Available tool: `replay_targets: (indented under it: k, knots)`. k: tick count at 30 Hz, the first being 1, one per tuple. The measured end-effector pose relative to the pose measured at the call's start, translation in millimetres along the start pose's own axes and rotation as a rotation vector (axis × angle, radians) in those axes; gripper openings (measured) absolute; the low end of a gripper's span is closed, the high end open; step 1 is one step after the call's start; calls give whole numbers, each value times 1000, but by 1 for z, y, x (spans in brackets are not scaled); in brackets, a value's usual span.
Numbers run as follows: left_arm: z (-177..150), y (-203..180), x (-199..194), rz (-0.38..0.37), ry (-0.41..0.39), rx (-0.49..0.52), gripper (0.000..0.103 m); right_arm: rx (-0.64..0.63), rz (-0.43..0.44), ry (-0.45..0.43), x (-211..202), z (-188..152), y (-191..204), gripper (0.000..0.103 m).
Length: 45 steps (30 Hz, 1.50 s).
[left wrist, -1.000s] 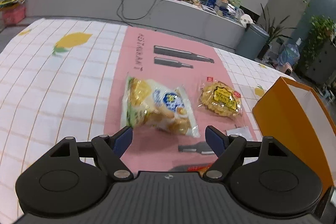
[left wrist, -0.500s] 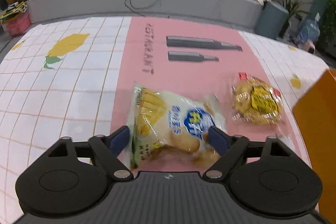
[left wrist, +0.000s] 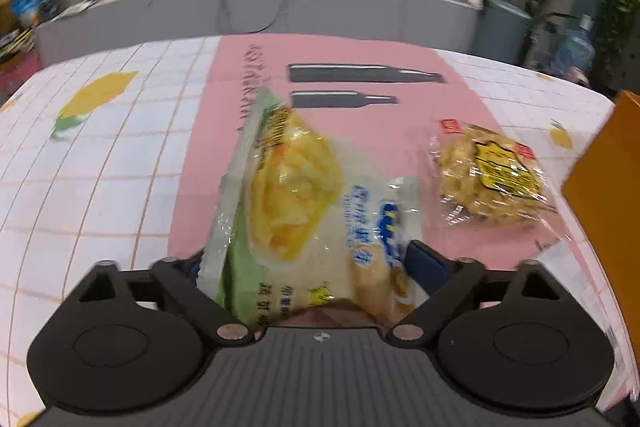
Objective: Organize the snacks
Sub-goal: 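Lift both bags and carry them over the orange box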
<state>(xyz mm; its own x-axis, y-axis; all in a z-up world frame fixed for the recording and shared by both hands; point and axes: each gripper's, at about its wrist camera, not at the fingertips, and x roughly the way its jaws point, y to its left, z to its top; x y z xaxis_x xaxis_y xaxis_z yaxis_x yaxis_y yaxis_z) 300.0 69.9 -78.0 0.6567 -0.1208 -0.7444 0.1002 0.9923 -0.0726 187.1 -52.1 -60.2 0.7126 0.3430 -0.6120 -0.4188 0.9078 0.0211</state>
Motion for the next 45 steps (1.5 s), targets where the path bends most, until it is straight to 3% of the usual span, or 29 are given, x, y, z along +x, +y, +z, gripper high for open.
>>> replay_targets:
  k: [1,2,8,25,30,45]
  knots:
    - [-1,0,-3,-8,-9,8,80,-2,1,0,0,0,0,57]
    - [0,-1,-6,-9,-12,-2,73,-2,2,2,0,0,0,57]
    - [-8,-1,-15,2,-33,-55,53,0,5,24,-6,1,1,48]
    - [-34,-18,-68,20,-99,-9,52,88,11,-37,-43,4,-12,46]
    - [-38,-15,-88,-1,-103,-76,52,104,21,-71,-56,12,-17,46]
    - [-54,-22,-159,-22,-159,-148,51,132,67,-185,-118,27,-22,46]
